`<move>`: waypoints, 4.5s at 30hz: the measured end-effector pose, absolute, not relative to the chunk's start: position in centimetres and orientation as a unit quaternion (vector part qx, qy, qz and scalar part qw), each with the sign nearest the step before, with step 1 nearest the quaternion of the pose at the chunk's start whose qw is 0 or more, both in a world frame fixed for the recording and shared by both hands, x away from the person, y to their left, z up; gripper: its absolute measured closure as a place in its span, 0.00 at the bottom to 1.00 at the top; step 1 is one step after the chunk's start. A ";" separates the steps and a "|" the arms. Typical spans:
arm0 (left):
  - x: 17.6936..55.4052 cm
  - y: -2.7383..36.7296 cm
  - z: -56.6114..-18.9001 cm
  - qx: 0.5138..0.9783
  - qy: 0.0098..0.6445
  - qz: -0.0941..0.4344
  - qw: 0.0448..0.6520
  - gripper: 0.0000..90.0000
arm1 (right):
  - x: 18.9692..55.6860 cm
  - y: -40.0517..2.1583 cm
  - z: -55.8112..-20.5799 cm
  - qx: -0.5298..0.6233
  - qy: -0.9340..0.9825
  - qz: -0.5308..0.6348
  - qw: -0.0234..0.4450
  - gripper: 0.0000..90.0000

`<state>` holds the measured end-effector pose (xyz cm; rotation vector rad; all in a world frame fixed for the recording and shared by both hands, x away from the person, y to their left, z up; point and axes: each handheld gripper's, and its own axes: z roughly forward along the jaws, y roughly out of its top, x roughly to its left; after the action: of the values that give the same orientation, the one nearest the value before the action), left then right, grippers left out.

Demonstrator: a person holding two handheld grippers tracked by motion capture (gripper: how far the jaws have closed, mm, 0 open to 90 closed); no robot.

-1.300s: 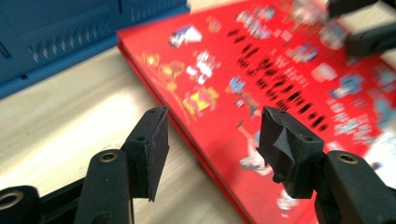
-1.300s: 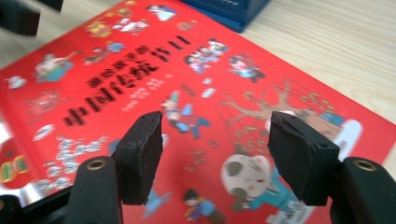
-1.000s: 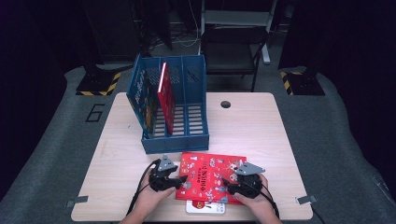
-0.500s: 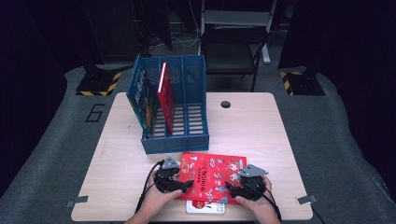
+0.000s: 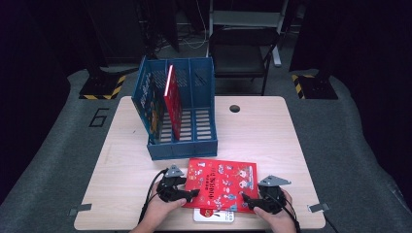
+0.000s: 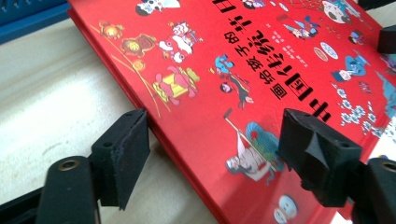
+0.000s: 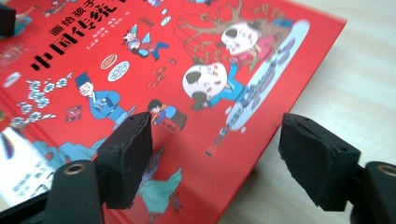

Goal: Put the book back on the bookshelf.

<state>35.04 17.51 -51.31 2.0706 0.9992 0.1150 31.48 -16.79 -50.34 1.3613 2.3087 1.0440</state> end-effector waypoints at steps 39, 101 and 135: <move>33.6 18.8 -51.8 0.791 0.445 0.041 0.418 0.27 | 34.0 -16.3 -50.7 0.479 0.787 0.381 0.084 0.26; 32.8 18.8 -51.4 0.784 0.442 -0.015 0.435 0.33 | 31.1 -16.6 -50.3 0.427 0.835 0.340 0.063 0.27; 32.7 18.8 -50.7 0.781 0.455 -0.007 0.428 0.34 | 30.8 -16.4 -50.6 0.407 0.847 0.331 0.080 0.30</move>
<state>32.68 18.83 -50.66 1.9507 1.1372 -0.0167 30.83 -16.37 -50.59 1.2185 2.5347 0.9899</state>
